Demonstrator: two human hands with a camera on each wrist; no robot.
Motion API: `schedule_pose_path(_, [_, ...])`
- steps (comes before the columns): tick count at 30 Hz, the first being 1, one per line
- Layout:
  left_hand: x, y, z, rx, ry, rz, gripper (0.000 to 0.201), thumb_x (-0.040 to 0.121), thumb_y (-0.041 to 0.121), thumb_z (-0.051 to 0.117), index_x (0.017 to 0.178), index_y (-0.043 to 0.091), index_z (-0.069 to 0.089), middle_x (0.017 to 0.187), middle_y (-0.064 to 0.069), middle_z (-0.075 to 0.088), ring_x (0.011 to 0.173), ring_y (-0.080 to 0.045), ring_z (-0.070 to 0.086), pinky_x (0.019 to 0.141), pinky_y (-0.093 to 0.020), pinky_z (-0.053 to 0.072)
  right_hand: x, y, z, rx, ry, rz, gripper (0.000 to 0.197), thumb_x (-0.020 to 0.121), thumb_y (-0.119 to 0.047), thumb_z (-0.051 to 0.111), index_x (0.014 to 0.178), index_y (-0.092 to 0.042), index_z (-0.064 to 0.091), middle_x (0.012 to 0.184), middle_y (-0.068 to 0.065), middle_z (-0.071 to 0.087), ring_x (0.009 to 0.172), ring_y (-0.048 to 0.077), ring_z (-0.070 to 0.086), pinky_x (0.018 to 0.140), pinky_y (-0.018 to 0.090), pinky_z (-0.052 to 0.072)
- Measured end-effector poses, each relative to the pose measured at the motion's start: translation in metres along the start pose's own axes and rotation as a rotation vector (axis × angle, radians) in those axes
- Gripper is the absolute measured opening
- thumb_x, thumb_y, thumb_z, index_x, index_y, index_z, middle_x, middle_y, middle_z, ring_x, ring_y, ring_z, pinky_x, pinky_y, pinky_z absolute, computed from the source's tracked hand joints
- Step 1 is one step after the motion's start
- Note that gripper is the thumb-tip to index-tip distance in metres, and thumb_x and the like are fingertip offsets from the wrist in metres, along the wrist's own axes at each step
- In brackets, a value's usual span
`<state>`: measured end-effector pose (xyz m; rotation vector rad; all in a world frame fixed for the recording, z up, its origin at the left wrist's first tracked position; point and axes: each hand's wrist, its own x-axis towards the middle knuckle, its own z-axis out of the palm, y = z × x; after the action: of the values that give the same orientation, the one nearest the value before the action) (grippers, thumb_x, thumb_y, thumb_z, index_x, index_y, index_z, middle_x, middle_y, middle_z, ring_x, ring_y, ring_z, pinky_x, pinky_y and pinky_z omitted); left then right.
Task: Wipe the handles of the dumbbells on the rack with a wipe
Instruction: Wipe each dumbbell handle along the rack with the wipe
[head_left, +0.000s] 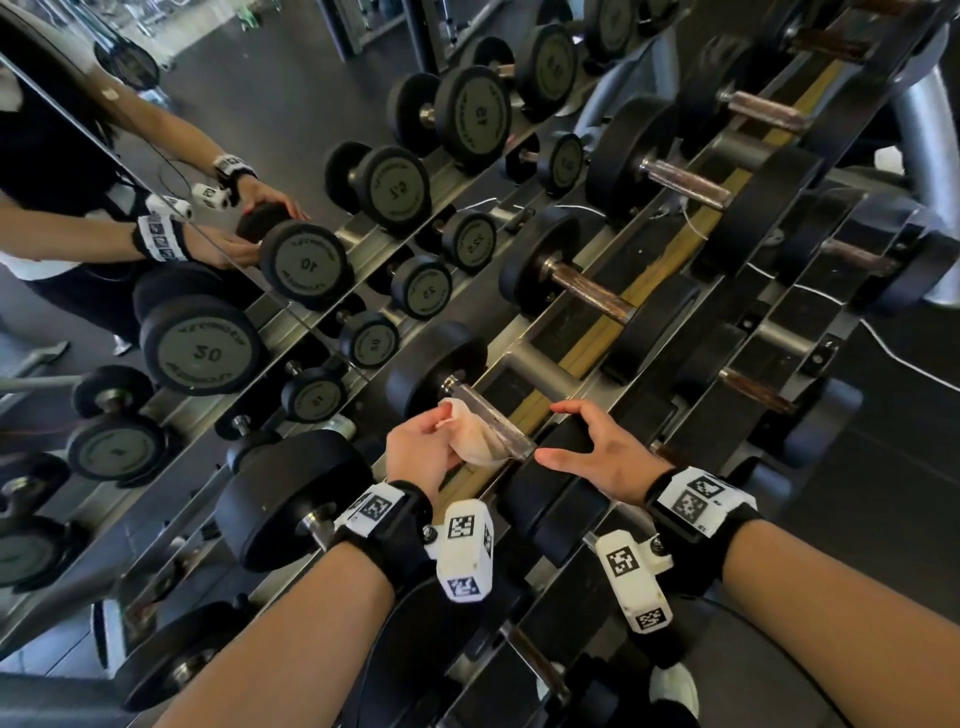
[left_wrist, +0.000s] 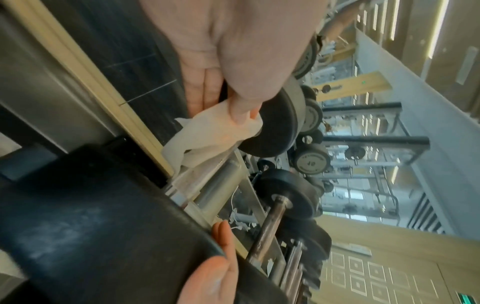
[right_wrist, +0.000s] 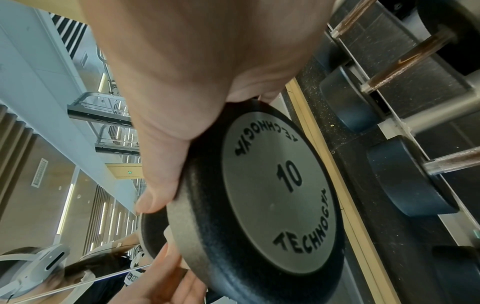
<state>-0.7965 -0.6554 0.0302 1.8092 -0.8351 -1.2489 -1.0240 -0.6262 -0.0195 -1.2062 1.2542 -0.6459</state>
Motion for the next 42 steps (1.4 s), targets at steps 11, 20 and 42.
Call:
schedule_pose_path(11, [0.017,-0.011,0.031,-0.054,0.267,-0.058,0.024,0.083,0.008,0.075,0.096,0.023,0.061,0.107,-0.010,0.068,0.102,-0.031,0.065,0.092,-0.049,0.055,0.001,0.000,-0.001,0.023,-0.011,-0.022,0.086,0.051,-0.077,0.078,0.125,-0.050,0.043,0.130,-0.005,0.051,0.118,0.018,0.057,0.100,0.047,0.051])
schedule_pose_path(20, [0.014,-0.010,0.030,-0.135,0.271,-0.128,0.035,0.088,0.008,0.070,0.123,0.009,0.064,0.107,-0.009,0.066,0.072,-0.013,0.061,0.046,-0.011,0.047,0.003,0.004,-0.002,-0.036,0.000,-0.048,0.080,0.058,-0.073,0.074,0.128,-0.047,0.043,0.124,-0.021,0.044,0.123,0.015,0.050,0.107,0.045,0.046])
schedule_pose_path(42, [-0.008,-0.020,0.041,-0.228,0.063,-0.107,0.049,0.089,-0.010,0.059,0.135,0.006,0.055,0.115,-0.011,0.070,0.104,-0.024,0.069,0.085,-0.035,0.058,0.004,0.008,0.000,-0.015,-0.006,-0.083,0.078,0.061,-0.073,0.074,0.128,-0.047,0.044,0.126,-0.026,0.039,0.129,0.015,0.046,0.108,0.046,0.044])
